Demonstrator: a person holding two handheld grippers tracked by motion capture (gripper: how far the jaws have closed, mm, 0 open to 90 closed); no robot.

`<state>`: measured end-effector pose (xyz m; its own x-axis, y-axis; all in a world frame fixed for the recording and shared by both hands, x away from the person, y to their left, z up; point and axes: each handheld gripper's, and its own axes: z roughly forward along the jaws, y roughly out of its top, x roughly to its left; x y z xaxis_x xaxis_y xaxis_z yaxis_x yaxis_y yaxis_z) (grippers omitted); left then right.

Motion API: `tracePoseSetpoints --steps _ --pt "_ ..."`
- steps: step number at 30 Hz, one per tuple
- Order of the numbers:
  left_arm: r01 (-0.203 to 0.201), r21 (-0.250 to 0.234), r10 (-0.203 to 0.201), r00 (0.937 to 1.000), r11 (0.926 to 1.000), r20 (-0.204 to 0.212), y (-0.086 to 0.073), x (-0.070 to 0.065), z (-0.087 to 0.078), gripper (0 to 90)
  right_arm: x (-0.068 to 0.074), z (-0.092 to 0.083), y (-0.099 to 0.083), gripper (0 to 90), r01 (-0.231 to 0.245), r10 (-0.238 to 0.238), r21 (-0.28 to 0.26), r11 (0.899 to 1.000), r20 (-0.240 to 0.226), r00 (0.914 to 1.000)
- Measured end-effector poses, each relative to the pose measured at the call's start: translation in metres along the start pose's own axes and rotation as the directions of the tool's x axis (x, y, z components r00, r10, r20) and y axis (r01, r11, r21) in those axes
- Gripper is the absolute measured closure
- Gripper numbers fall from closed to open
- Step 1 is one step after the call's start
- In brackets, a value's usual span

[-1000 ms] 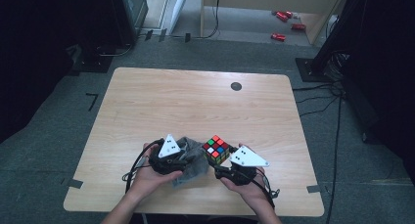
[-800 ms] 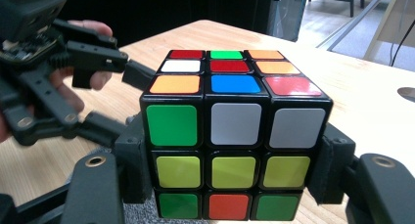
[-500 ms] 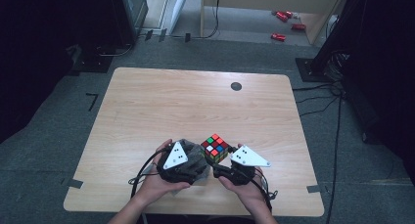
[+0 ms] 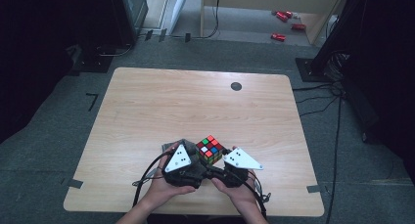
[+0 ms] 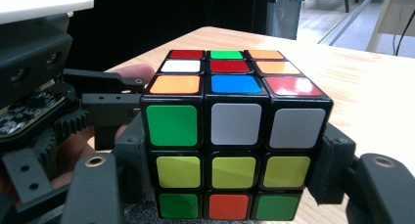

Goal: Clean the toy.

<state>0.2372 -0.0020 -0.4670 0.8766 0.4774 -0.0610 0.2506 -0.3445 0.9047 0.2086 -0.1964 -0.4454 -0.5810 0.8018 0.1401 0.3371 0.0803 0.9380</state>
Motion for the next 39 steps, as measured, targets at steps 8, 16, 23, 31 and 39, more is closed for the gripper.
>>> tracePoseSetpoints --steps 8,16,23,31,39 --pt "-0.007 -0.039 0.006 0.9996 0.9992 -0.029 -0.002 -0.001 -0.001 29.8 0.004 0.003 -0.002 34.6 -0.039 0.039 -0.001 0.999 0.022 0.999" --pt "-0.032 -0.054 0.028 0.9978 0.998 -0.059 -0.004 -0.001 -0.003 34.2 0.006 0.004 -0.003 34.2 -0.078 0.078 -0.005 0.997 0.03 0.9965" --pt "-0.025 -0.028 0.023 0.9962 0.9993 -0.084 -0.003 0.01 -0.008 34.6 0.0 -0.001 0.002 22.6 -0.07 0.07 -0.003 0.998 -0.005 0.9976" --pt "-0.05 -0.009 0.049 0.9942 0.9987 -0.095 -0.002 0.025 -0.02 34.6 -0.012 -0.014 0.01 22.6 -0.048 0.047 -0.063 0.997 -0.029 0.9985" --pt "-0.012 0.015 0.012 0.9995 0.9998 -0.028 0.001 0.046 -0.033 34.7 -0.026 -0.013 0.002 24.8 0.031 -0.033 -0.047 0.998 -0.048 0.9983"
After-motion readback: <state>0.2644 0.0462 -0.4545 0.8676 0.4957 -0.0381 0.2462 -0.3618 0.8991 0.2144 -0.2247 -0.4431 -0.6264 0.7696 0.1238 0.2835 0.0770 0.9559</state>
